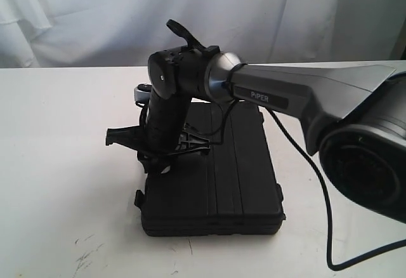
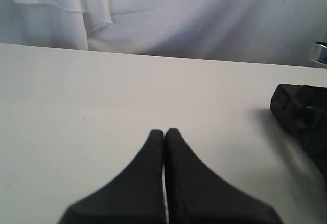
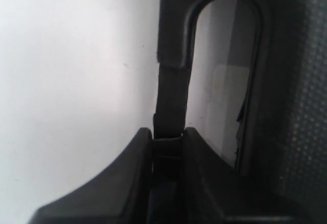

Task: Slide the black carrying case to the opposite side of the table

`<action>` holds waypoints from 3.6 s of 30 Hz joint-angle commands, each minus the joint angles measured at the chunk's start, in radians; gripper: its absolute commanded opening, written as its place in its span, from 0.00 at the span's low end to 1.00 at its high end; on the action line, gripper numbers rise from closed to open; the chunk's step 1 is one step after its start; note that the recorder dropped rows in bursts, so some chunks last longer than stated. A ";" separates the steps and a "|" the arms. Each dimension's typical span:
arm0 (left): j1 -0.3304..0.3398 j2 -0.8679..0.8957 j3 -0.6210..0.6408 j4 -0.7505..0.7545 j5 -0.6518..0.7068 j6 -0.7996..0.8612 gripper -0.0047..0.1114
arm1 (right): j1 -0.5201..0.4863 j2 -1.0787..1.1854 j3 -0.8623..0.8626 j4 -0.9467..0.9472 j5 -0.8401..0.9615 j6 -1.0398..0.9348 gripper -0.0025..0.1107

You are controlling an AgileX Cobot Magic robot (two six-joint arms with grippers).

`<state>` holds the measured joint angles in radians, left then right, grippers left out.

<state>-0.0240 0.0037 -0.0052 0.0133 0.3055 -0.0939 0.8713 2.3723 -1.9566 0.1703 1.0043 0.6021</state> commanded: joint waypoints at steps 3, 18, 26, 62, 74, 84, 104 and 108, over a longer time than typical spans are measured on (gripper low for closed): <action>0.002 -0.004 0.005 -0.004 -0.013 -0.001 0.04 | 0.010 -0.017 -0.017 -0.003 -0.058 -0.011 0.06; 0.002 -0.004 0.005 -0.004 -0.013 -0.002 0.04 | -0.056 -0.136 -0.017 -0.058 0.040 -0.196 0.28; 0.002 -0.004 0.005 -0.004 -0.013 -0.002 0.04 | -0.094 -0.206 -0.011 -0.187 0.080 -0.303 0.02; 0.002 -0.004 0.005 -0.004 -0.013 -0.001 0.04 | -0.092 -0.998 0.682 -0.265 -0.445 -0.344 0.02; 0.002 -0.004 0.005 -0.004 -0.013 -0.001 0.04 | -0.109 -1.073 0.689 -0.316 -0.364 -0.348 0.02; 0.002 -0.004 0.005 -0.004 -0.013 -0.001 0.04 | -0.283 -1.276 0.959 -0.292 -0.474 -0.342 0.02; 0.002 -0.004 0.005 -0.004 -0.013 -0.001 0.04 | -0.728 -1.878 1.461 -0.289 -0.590 -0.342 0.02; 0.002 -0.004 0.005 -0.004 -0.013 -0.001 0.04 | -0.797 -1.972 1.543 -0.289 -0.596 -0.342 0.02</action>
<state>-0.0240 0.0037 -0.0052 0.0133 0.3055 -0.0939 0.1162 0.4569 -0.4644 -0.1229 0.4259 0.2615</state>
